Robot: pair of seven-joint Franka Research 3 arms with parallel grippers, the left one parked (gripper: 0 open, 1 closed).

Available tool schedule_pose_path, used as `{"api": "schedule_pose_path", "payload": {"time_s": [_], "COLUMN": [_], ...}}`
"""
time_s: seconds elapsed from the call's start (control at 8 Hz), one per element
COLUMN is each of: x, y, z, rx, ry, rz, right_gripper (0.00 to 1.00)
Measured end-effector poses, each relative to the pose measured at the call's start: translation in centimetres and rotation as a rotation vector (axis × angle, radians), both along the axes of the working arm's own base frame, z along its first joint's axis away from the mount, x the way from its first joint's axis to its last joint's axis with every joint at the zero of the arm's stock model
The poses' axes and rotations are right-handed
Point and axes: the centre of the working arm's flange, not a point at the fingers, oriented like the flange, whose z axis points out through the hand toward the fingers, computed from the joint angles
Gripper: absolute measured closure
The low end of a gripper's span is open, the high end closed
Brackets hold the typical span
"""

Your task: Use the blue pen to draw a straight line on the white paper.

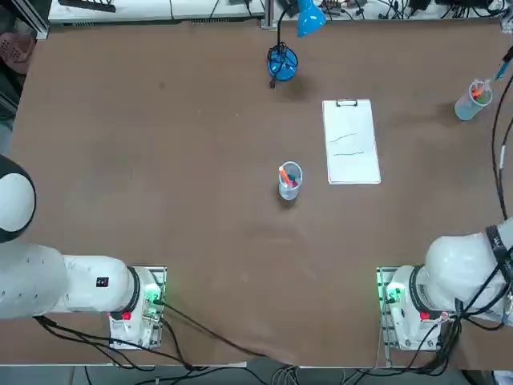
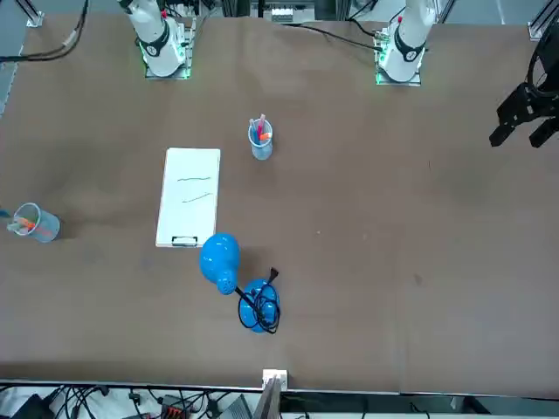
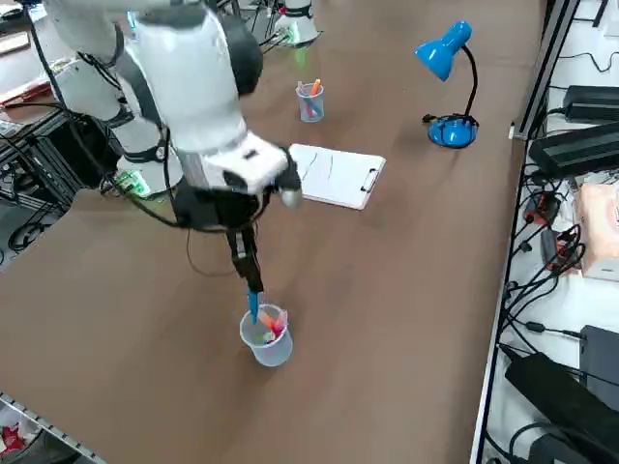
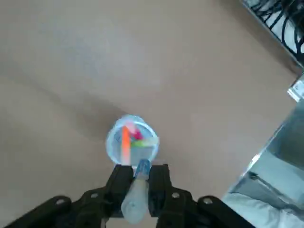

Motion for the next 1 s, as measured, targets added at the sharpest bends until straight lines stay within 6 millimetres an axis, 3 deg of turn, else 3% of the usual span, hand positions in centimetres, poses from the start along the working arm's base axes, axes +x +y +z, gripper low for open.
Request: {"api": "schedule_pose_path", "payload": {"time_s": [0.12, 0.25, 0.38, 0.5, 0.75, 1.0], "x": [-0.1, -0.2, -0.3, -0.6, -2.6, -5.4], "y": [2.8, 7.2, 12.5, 18.4, 30.0, 38.3], "z": [2.7, 5.0, 6.8, 7.4, 4.0, -2.2], "rx": [0.056, 0.105, 0.129, 0.137, 0.135, 0.139], "ry": [0.017, 0.053, 0.082, 0.093, 0.091, 0.066], "rz": [-0.059, -0.14, -0.221, -0.29, -0.402, -0.463], "right_gripper": [0.78, 0.78, 0.78, 0.78, 0.78, 0.78]}}
